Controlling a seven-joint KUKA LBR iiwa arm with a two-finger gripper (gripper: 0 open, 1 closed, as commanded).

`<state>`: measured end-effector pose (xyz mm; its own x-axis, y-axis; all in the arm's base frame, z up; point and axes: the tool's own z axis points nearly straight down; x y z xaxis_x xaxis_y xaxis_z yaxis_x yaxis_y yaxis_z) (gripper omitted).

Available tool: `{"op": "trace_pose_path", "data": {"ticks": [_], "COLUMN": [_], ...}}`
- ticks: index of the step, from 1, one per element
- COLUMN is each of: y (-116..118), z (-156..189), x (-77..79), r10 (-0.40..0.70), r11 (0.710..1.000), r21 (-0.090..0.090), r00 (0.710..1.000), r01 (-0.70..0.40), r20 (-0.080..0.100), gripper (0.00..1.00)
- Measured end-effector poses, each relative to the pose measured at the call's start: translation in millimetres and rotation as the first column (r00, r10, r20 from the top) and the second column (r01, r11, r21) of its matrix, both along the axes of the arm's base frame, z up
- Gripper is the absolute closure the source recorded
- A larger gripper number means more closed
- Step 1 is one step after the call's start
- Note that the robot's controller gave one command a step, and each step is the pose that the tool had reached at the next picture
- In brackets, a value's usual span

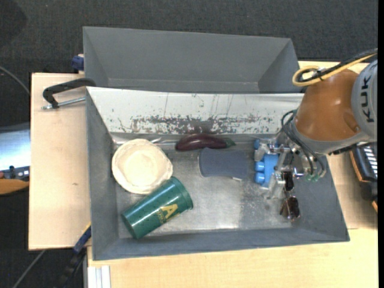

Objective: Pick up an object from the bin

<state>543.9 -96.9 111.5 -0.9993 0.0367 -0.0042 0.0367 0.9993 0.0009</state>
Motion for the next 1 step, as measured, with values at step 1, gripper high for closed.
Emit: {"op": "trace_pose_path", "data": {"ticks": [1], "y": [-14.9], "z": [-24.1], "x": [-1.6], "r10": [-0.057], "r11": [0.998], "r21": [0.001], "r00": [0.998], "r01": [0.057], "r20": [-0.005], "gripper": [0.0]}}
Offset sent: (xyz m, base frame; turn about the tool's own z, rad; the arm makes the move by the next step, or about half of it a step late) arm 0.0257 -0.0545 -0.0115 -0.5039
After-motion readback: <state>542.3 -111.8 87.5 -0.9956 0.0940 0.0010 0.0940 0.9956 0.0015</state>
